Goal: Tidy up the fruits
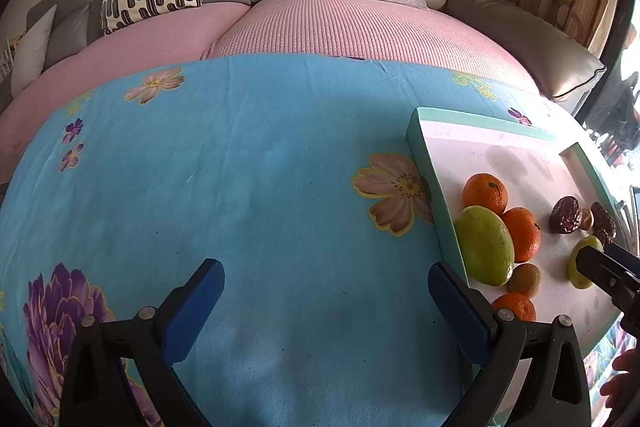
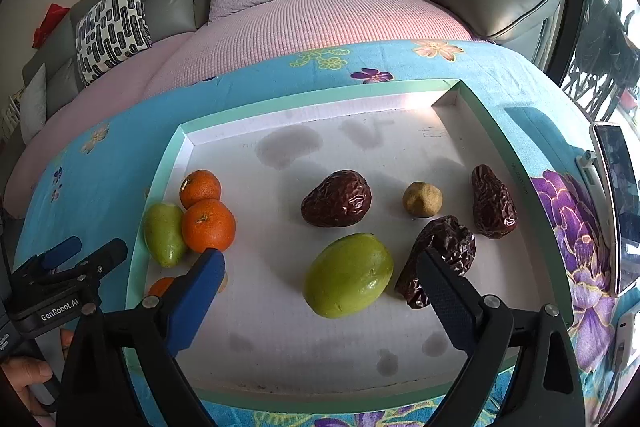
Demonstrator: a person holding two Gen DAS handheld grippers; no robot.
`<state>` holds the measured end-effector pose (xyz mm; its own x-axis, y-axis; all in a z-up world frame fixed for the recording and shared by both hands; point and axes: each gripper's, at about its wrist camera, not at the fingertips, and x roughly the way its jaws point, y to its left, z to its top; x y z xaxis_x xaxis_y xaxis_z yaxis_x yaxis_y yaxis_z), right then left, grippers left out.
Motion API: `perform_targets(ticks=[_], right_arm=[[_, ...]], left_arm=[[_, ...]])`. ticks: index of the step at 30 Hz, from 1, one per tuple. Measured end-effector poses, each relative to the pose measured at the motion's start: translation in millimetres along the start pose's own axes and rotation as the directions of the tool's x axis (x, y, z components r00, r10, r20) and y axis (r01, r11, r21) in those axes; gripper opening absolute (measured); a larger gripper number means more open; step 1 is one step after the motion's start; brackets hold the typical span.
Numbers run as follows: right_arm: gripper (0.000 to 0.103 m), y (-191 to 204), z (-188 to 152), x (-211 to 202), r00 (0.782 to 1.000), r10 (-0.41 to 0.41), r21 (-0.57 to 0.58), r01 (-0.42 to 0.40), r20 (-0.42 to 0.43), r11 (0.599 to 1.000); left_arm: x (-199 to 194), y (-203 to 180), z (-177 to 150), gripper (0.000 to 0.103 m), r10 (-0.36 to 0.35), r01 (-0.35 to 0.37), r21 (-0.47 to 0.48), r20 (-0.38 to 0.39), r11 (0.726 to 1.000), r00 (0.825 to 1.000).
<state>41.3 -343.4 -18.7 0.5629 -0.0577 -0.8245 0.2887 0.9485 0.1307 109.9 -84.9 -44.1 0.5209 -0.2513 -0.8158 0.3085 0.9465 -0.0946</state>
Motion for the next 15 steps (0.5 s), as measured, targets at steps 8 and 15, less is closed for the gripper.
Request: perform_targets(ticks=[8,15], right_arm=[[0.097,9,-2,-3,1.0,0.001,-0.033,0.0,0.013,0.999],[0.097,17,-6,-14,1.0,0.01,-0.057,-0.009,0.021,0.998]], left_arm=[[-15,-4,-6,0.103,0.137,-0.139,0.03,0.054,0.99,0.989],[-36,-3,-16,0.103,0.234,-0.236,0.011,0.094,0.972,0.968]])
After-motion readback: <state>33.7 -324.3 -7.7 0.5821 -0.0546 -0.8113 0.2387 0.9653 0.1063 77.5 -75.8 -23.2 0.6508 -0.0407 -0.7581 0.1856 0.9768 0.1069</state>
